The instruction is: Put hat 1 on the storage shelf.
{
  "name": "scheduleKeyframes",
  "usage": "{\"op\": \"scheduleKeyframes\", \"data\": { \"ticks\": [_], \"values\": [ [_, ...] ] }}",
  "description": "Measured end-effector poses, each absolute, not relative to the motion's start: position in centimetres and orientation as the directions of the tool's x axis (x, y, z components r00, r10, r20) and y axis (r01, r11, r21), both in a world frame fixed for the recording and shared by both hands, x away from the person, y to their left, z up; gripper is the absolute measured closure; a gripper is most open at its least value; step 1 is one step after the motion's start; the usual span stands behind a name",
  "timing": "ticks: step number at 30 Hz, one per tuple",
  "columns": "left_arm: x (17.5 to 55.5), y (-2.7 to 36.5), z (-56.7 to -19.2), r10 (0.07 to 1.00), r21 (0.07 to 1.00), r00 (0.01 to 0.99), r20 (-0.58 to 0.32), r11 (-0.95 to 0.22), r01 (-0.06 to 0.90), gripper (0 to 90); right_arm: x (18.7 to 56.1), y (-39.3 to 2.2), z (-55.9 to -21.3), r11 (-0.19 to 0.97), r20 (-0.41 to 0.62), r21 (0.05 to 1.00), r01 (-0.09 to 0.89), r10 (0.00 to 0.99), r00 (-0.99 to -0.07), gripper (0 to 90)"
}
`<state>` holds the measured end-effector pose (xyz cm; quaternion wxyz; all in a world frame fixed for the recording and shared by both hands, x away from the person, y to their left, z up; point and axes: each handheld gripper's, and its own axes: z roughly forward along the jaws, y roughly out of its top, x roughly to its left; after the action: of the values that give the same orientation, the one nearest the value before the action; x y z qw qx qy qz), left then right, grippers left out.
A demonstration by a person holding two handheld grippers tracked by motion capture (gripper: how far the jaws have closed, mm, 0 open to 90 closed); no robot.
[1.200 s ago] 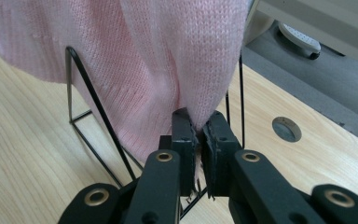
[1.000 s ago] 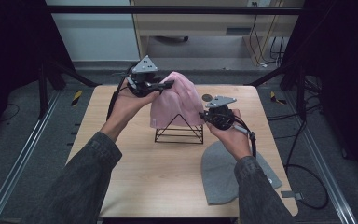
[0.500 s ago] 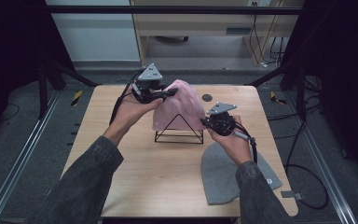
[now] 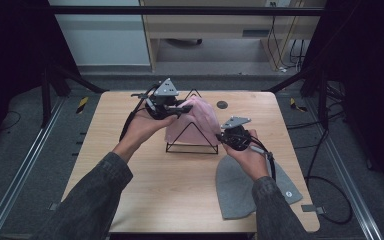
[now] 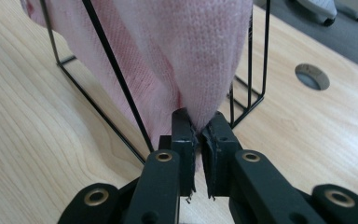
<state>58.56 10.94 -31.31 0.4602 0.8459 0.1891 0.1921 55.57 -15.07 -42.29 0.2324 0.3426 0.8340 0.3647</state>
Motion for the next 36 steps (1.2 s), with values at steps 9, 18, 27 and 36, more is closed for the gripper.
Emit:
{"op": "scheduleKeyframes", "data": {
  "ticks": [9, 18, 27, 36],
  "values": [
    [58.5, 11.0, -32.7, 0.501, 0.849, 0.858, 0.116, -0.499, 0.176, 72.7, 56.1, -15.0, -43.3, 0.509, -0.127, 0.745, 0.431, 0.743, -0.657, 84.0],
    [58.5, 11.0, -33.8, 0.502, 0.851, 0.862, 0.068, -0.481, 0.213, 70.4, 56.0, -15.2, -43.9, 0.51, -0.114, 0.729, 0.457, 0.748, -0.653, 77.3],
    [58.3, 10.6, -34.0, 0.512, 0.847, 0.858, 0.043, -0.474, 0.24, 60.8, 54.1, -17.6, -42.9, 0.494, -0.132, 0.738, 0.459, 0.774, -0.62, 62.2],
    [57.2, 11.1, -33.6, 0.511, 0.859, 0.858, 0.05, -0.46, 0.224, 48.9, 53.0, -19.3, -42.8, 0.483, -0.154, 0.731, 0.482, 0.805, -0.573, 46.0]
  ]
}}
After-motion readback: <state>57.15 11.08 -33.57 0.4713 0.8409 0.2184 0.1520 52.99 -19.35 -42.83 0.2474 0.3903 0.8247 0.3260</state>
